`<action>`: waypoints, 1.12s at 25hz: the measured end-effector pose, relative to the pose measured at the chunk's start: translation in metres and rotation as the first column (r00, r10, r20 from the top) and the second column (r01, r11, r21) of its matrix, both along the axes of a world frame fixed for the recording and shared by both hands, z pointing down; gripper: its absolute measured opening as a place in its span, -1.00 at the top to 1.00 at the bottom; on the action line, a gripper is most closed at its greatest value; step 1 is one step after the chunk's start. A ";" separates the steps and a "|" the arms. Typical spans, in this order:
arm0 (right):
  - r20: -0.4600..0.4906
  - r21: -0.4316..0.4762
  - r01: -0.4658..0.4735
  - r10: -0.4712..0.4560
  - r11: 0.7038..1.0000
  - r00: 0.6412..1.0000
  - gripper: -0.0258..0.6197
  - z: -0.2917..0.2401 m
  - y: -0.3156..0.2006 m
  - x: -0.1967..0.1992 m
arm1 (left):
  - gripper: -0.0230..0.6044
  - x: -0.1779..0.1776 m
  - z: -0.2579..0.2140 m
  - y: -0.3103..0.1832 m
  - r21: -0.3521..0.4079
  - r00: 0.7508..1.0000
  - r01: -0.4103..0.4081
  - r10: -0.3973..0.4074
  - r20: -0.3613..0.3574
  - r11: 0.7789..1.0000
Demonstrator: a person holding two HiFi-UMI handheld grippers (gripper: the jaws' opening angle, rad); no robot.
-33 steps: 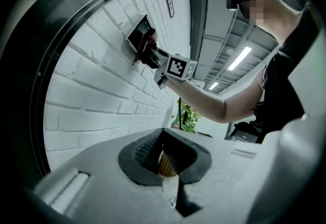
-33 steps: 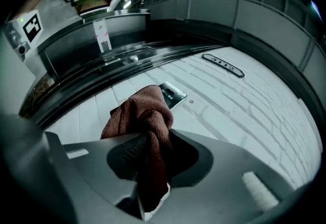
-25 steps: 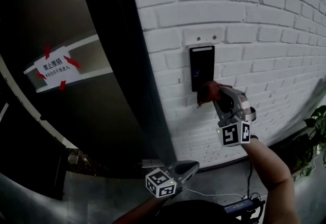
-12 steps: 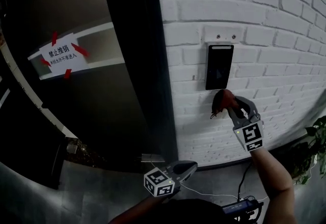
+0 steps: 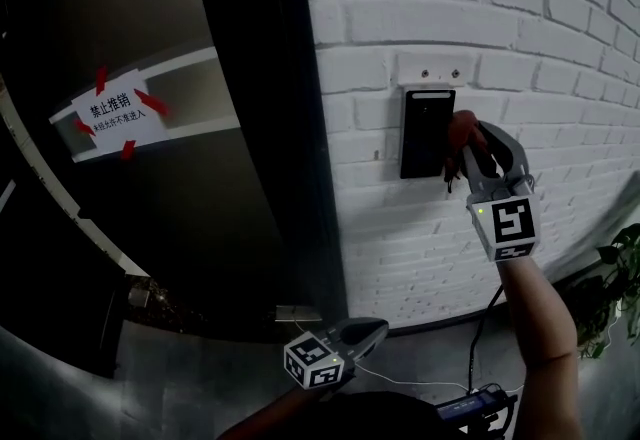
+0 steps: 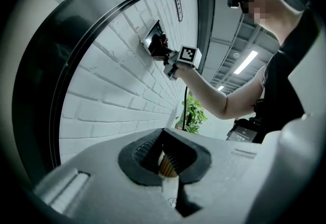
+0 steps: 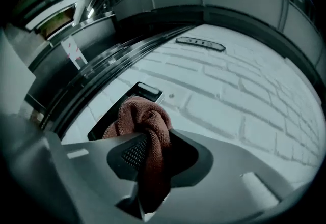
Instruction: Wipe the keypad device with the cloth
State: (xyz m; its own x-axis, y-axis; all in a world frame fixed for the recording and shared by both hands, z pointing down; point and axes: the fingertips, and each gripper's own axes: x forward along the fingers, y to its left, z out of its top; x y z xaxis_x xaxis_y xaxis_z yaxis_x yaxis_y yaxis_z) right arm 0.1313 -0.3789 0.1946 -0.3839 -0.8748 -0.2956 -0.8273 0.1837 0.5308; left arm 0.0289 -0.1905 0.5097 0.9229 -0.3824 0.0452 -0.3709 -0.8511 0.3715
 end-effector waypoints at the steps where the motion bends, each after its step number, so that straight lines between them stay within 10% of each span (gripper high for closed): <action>1: -0.021 0.034 -0.018 0.019 0.999 1.000 0.65 -0.016 0.002 -0.003 | 0.92 -0.002 0.001 0.000 0.002 1.000 0.004 -0.004 0.000 1.000; 6: -0.171 0.205 -0.109 0.145 0.973 0.975 0.65 -0.085 0.012 -0.016 | 0.92 -0.009 0.001 -0.001 -0.005 1.000 0.024 -0.024 -0.008 1.000; 15: -0.518 0.454 -0.012 0.275 0.891 0.810 0.71 -0.076 0.031 -0.110 | 0.91 -0.011 0.008 0.000 -0.013 1.000 0.027 -0.027 -0.010 1.000; 21: -0.699 0.525 0.104 0.358 0.845 0.619 0.71 -0.020 0.037 -0.138 | 0.92 -0.009 0.008 0.001 -0.025 1.000 0.020 -0.021 -0.005 0.999; 28: -0.857 0.445 0.257 0.324 0.858 0.401 0.71 0.096 0.044 -0.135 | 0.92 -0.014 0.022 0.003 -0.057 1.000 0.023 -0.022 0.015 0.998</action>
